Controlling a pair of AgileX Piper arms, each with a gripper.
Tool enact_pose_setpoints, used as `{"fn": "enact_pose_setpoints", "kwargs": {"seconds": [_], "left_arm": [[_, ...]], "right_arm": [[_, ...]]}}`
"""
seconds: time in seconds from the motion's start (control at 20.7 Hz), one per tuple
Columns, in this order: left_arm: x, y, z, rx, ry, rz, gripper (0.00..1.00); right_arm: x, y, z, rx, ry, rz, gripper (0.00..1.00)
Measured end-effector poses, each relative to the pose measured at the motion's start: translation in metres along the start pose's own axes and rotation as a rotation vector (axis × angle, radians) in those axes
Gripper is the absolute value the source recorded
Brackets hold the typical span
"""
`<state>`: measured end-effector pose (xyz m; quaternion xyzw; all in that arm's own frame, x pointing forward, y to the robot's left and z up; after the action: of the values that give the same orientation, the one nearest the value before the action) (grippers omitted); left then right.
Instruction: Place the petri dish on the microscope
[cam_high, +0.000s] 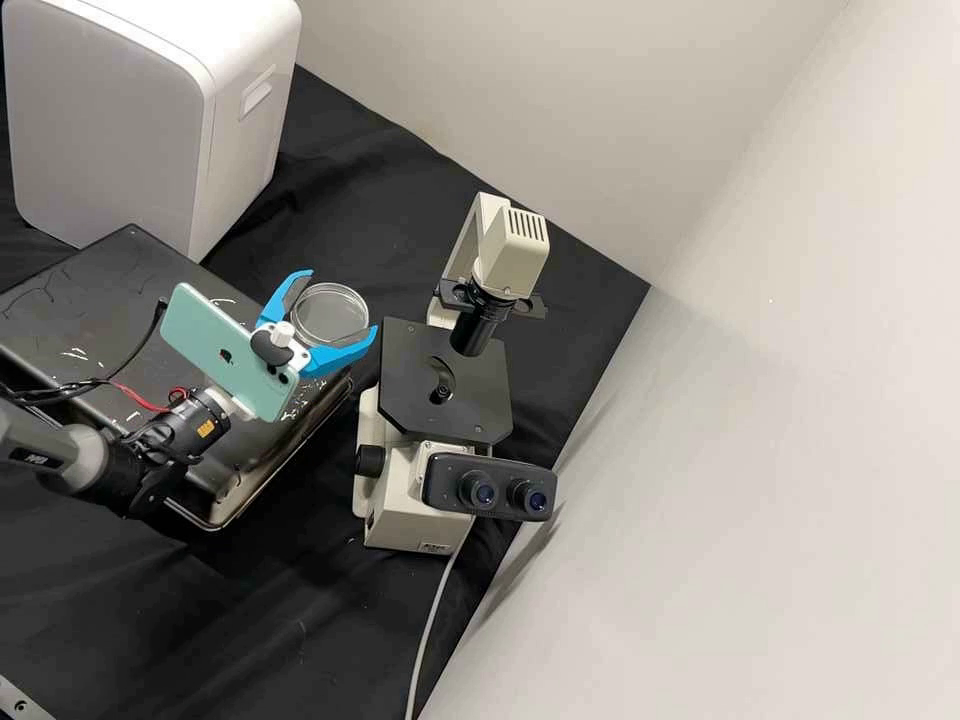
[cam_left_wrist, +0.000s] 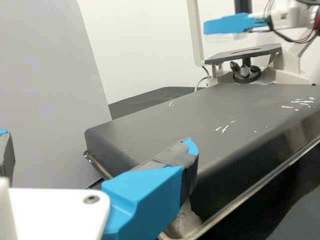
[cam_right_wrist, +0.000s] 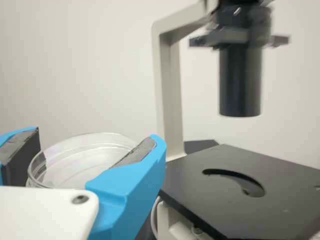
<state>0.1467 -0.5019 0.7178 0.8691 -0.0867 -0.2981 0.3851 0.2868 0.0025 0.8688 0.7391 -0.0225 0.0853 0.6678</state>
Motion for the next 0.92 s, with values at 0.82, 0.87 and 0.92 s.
{"fn": "enact_pose_setpoints", "kwargs": {"seconds": [0.82,0.87,0.92], "left_arm": [[0.0,0.0,0.0,-0.005,0.0,0.0,1.0],[0.0,0.0,0.0,-0.005,0.0,0.0,1.0],[0.0,0.0,0.0,-0.005,0.0,0.0,1.0]], "right_arm": [[0.045,0.001,0.02,-0.062,-0.118,0.022,0.0],[0.045,0.003,0.021,-0.062,-0.12,0.032,0.0],[0.047,0.006,0.021,-0.061,-0.119,0.043,0.0]]}}
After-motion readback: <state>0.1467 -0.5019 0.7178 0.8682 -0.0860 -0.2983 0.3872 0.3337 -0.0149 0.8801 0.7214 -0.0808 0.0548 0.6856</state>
